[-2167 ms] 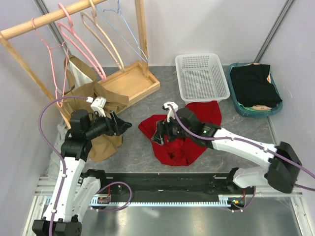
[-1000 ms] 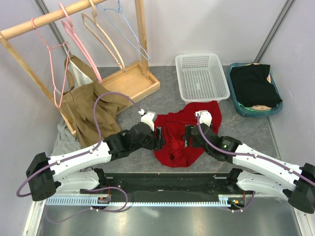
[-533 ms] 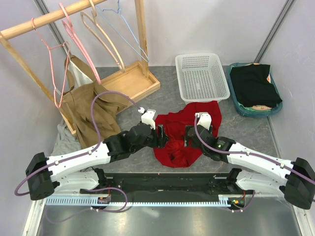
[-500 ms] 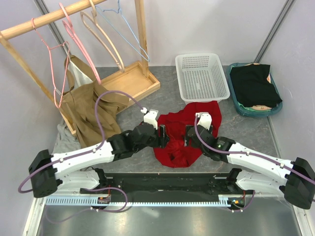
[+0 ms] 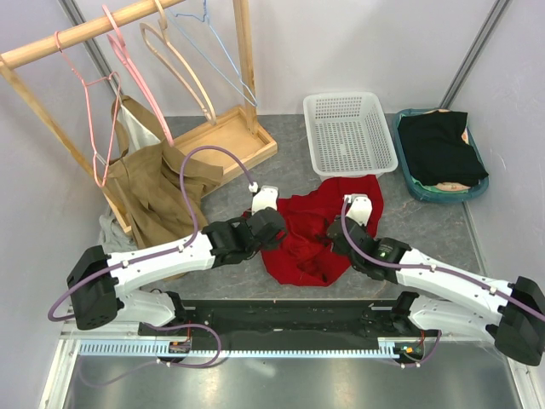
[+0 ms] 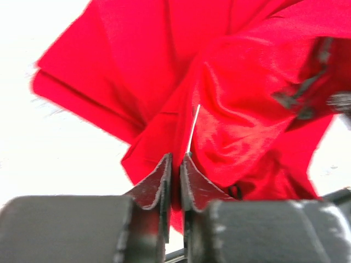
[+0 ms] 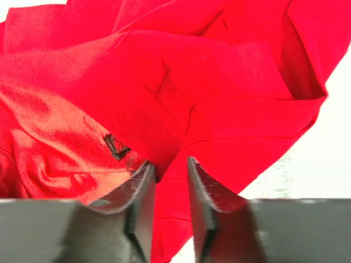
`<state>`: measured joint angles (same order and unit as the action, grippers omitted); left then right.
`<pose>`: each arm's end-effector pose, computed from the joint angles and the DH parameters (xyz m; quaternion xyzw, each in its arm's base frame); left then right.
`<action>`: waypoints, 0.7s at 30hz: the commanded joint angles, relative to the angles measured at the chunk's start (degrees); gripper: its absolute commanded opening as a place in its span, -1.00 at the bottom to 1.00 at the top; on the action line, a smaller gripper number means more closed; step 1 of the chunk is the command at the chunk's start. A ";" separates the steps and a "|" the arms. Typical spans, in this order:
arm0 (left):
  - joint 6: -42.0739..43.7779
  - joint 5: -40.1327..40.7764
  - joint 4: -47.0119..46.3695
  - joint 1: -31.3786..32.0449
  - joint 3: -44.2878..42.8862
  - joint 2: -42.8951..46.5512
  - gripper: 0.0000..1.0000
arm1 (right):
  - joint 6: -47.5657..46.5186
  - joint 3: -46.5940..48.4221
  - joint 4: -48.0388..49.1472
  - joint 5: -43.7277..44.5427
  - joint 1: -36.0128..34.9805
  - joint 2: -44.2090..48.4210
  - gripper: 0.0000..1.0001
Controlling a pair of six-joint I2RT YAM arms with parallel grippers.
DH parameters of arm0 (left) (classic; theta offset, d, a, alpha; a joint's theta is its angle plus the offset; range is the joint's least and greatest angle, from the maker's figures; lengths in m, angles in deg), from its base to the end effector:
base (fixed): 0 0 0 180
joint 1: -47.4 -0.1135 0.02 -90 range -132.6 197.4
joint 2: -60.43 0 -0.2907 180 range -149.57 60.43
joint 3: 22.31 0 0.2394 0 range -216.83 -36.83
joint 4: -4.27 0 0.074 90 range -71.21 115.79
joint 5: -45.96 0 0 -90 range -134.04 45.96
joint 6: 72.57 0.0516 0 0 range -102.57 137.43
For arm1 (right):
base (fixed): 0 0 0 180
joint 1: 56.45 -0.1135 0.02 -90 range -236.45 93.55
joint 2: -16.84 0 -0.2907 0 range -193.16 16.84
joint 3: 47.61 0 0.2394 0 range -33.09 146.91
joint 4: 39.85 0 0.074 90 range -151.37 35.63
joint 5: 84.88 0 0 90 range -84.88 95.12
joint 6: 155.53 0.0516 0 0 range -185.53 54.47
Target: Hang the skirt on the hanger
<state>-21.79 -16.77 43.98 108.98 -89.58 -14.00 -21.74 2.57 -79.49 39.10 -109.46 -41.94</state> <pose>0.1452 -0.2187 0.2762 0.0902 0.9034 -0.1355 0.3966 0.1336 0.1295 0.2392 0.0320 0.8990 0.0736 0.4305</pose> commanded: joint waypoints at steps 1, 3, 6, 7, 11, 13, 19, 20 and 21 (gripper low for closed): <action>-1.65 5.43 4.42 0.21 -0.60 1.48 -0.81 | 0.77 -1.20 -1.95 2.06 0.02 2.79 -0.44; -1.47 5.25 4.60 0.21 0.19 2.01 -0.97 | 0.86 -1.73 -2.03 2.06 0.02 2.97 -0.53; -1.56 4.64 4.69 0.21 0.89 2.36 -0.96 | 0.77 -2.26 -1.95 2.06 0.02 2.54 -0.69; -1.56 4.46 4.69 0.29 1.07 2.54 -0.96 | 0.60 -2.26 -1.77 2.15 0.02 2.36 -0.77; -1.56 3.93 4.69 0.21 1.25 3.68 -0.96 | -1.33 -2.09 0.77 0.74 0.02 1.57 -0.62; -1.38 3.67 4.60 0.21 1.25 4.38 -0.97 | -2.30 -2.44 3.84 -0.40 0.02 1.22 -0.34; -1.73 2.71 4.60 0.21 1.60 5.52 -0.97 | -2.48 -2.96 8.95 0.74 0.02 -2.47 -0.07; -1.82 2.53 4.60 0.21 1.60 5.70 -0.97 | -2.39 -3.05 9.74 1.09 0.02 -3.26 -0.07; -1.82 2.44 4.60 0.21 1.77 5.79 -0.97 | -2.13 -3.57 11.40 1.96 0.02 -3.53 -0.10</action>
<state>-21.81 -14.65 48.79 108.98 -88.24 -9.90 -23.77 0.14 -74.22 38.66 -109.46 -43.69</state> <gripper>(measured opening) 0.034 0.466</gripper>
